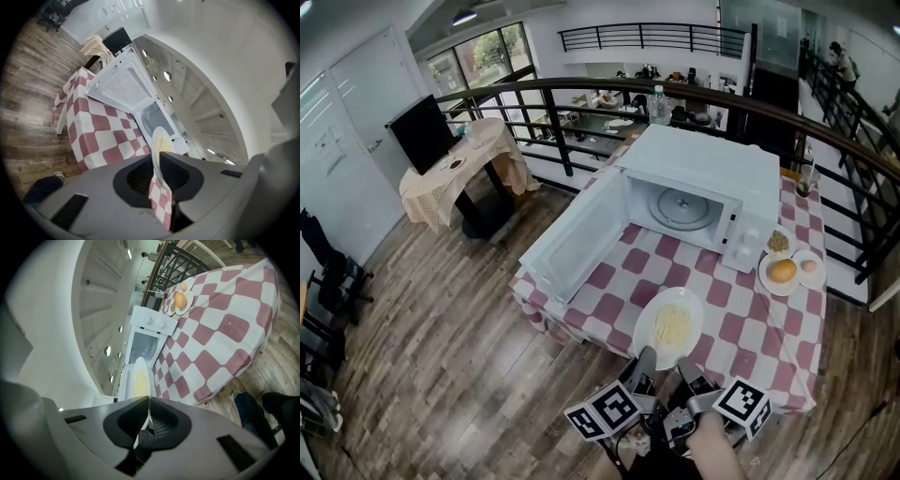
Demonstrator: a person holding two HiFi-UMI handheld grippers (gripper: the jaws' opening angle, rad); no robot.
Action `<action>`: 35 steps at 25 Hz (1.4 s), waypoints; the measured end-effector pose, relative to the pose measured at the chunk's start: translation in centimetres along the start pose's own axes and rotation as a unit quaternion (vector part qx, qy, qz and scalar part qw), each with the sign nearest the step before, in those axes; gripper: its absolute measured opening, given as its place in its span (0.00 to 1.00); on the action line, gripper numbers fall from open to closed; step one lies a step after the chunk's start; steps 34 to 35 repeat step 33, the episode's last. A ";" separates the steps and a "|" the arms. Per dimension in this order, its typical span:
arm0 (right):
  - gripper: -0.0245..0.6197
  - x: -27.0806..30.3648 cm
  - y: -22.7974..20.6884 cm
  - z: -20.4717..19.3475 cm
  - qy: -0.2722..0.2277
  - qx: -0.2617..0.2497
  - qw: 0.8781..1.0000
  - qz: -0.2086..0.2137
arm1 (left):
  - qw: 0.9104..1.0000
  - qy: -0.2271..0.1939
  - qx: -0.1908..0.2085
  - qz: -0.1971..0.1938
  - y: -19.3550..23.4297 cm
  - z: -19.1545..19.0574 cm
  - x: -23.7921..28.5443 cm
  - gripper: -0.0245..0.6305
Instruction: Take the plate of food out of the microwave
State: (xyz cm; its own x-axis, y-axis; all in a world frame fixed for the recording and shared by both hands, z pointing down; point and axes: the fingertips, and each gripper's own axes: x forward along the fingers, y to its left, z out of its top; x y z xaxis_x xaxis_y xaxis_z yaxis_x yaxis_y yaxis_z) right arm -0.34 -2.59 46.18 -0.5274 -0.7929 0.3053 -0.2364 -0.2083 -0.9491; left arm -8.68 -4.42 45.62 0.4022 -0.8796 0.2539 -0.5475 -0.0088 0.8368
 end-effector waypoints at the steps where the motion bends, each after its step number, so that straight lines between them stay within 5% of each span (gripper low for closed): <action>1: 0.06 0.1 0.0 0.0 0.000 0.000 1.000 -0.001 | 1.000 0.000 -0.001 0.000 0.0 0.1 0.1 0.13; 35: 0.06 4.3 -0.9 1.9 -0.004 0.002 0.999 -0.032 | 1.000 0.017 -0.013 0.004 2.2 1.7 4.4 0.13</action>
